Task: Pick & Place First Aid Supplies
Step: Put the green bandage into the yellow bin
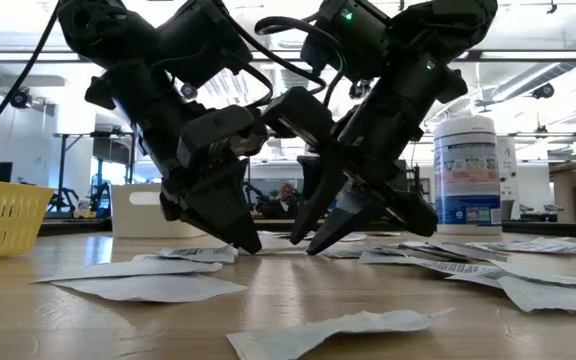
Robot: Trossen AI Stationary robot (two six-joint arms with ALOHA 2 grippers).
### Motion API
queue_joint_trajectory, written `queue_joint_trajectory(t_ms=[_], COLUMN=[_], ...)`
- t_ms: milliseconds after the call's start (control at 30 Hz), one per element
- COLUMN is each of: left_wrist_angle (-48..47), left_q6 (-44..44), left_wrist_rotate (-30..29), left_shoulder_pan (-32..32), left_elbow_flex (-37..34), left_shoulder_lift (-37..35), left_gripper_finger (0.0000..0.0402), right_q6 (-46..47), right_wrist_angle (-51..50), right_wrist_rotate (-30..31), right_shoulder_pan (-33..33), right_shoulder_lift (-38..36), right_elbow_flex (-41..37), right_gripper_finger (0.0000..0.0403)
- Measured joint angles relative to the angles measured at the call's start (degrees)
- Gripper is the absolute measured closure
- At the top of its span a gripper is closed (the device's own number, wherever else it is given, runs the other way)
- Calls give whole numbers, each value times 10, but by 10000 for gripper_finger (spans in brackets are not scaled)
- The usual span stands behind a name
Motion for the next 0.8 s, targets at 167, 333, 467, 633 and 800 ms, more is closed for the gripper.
queue_joint_trajectory(t_ms=[167,333,467,633,800], left_wrist_angle=[0,2,3,3,2], left_q6=[0,3,4,12,21], left_wrist_rotate=[-3,-7,-9,-9,-10], left_shoulder_pan=[-1,-1,-1,-2,-2], left_elbow_flex=[0,0,0,0,0], left_shoulder_lift=[0,0,0,0,0], left_gripper_finger=[314,314,314,314,314], right_q6=[8,10,9,-4,-31], right_wrist_angle=[11,35,36,37,11], right_wrist_rotate=[4,4,3,1,-5], right_shoulder_pan=[0,0,0,0,0], right_shoulder_lift=[1,3,3,3,-6], right_elbow_flex=[-1,-1,-1,-1,0], right_gripper_finger=[347,370,375,375,375])
